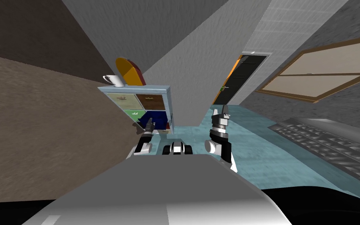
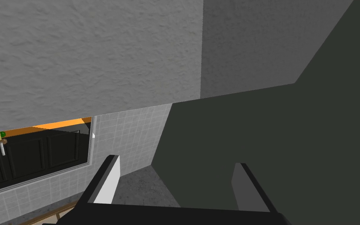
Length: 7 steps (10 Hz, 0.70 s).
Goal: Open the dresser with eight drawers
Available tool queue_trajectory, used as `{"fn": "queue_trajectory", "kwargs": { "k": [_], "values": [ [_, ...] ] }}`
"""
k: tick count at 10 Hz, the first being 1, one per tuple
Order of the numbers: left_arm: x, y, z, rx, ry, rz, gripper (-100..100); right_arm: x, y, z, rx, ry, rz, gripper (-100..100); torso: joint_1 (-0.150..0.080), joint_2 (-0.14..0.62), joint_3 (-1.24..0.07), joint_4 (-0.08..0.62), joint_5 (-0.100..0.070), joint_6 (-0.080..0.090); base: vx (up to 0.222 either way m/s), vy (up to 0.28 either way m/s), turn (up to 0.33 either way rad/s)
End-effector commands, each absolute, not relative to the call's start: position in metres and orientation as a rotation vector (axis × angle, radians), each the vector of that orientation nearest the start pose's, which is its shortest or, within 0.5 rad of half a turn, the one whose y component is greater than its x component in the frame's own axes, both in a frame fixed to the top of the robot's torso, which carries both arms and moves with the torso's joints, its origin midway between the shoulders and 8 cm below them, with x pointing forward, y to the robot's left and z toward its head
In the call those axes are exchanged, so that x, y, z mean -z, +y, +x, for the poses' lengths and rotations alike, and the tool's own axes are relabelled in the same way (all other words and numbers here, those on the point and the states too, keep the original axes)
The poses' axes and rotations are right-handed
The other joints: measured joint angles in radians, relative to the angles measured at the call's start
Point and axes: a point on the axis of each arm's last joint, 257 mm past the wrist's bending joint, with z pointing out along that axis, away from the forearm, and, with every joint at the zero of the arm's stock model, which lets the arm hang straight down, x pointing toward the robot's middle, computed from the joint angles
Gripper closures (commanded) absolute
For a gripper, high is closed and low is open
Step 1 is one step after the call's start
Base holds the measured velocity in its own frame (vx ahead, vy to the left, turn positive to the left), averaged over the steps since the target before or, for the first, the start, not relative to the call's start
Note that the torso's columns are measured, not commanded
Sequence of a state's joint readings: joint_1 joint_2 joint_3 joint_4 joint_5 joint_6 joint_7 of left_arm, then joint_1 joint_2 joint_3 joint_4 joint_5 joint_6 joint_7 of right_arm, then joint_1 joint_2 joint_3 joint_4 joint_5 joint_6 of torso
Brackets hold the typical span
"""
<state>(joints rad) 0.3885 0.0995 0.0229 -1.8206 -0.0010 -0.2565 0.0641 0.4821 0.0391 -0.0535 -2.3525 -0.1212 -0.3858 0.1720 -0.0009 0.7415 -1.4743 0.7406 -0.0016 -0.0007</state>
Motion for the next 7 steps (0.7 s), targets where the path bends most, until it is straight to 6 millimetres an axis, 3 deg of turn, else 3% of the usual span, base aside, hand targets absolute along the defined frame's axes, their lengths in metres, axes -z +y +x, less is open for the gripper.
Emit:
{"fn": "queue_trajectory", "kwargs": {
  "k": [1, 2, 7],
  "values": [
    [0.2077, 0.3076, 0.4289, 1.144, 1.07, -1.111, -100, -0.0408, -0.3112, 0.3423, -1.173, 0.573, 0.709, 0, -0.001, 0.001, 0.0, 0.002, -0.002, 0.0, 0.0, 0.0, 0.0],
    [0.2088, 0.3079, 0.4289, 1.142, 1.073, -1.116, 0, -0.0408, -0.3112, 0.3423, -1.173, 0.573, 0.709, 0, -0.001, 0.001, 0.0, 0.001, -0.001, 0.0, 0.0, 0.0, 0.0],
    [0.2133, 0.3085, 0.428, 1.137, 1.08, -1.125, 0, -0.0408, -0.3112, 0.3423, -1.173, 0.573, 0.709, 0, 0.0, -0.003, -0.001, -0.002, 0.001, 0.001, 0.0, 0.0, 0.0]
  ]
}}
